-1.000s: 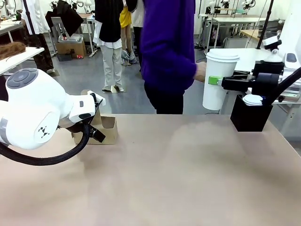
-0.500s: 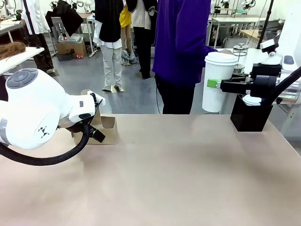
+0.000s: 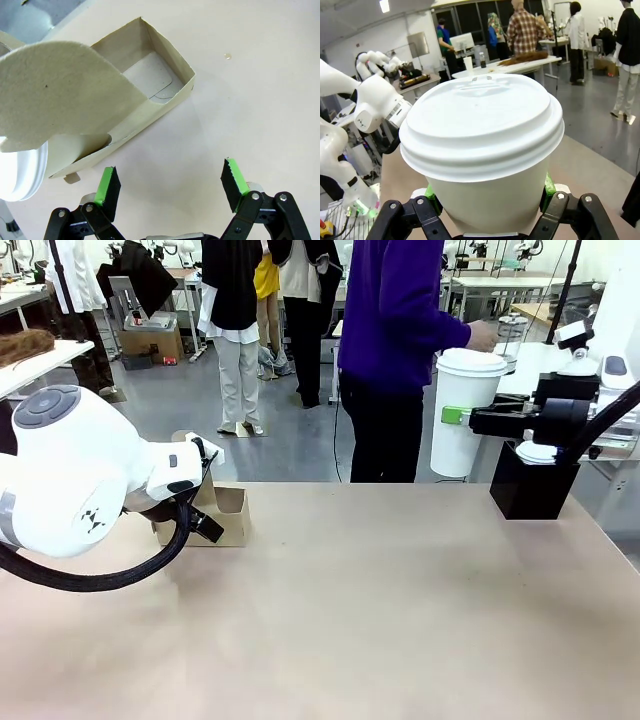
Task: Pour a drink into a cup and package it in a carrier.
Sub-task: Position the Cup Carrier in the center of the table.
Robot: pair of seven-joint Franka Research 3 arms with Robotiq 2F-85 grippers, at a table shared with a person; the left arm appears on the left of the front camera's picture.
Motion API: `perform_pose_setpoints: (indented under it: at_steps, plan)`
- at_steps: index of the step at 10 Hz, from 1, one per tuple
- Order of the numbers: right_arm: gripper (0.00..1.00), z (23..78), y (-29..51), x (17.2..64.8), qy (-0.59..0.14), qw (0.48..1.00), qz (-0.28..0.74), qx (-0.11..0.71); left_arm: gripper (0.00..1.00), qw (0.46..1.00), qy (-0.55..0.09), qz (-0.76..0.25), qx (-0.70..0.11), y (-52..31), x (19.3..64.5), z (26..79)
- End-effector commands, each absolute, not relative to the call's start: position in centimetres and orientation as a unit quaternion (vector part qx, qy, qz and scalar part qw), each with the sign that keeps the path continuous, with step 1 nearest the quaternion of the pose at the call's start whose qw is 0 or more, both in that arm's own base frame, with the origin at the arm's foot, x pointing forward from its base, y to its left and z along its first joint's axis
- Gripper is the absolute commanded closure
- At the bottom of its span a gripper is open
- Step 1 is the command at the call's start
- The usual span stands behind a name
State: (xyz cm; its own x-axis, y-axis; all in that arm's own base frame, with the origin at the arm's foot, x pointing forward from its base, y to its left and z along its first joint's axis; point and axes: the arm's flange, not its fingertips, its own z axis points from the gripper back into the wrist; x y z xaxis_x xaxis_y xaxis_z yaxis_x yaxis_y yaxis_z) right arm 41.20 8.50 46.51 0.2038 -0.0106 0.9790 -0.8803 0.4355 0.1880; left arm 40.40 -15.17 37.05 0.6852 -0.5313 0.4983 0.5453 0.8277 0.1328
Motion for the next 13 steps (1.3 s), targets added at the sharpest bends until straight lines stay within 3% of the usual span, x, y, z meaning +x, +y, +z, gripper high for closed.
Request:
perform_pose_setpoints:
  at_steps: [1, 8, 13]
  plan:
    - [0.16, 46.9, 8.4, 41.0, -0.54, 0.652, 0.331, 0.418, 0.0, 0.918, -0.267, -0.293, -0.013, -15.2, 40.4, 37.1]
    - [0.16, 46.9, 8.4, 41.0, -0.54, 0.652, 0.331, 0.418, 0.0, 0.973, -0.178, -0.147, -0.017, -14.3, 45.5, 51.4]
    - [0.16, 46.9, 8.4, 41.0, -0.54, 0.652, 0.331, 0.418, 0.0, 0.99, -0.119, -0.079, -0.011, -13.7, 51.6, 52.9]
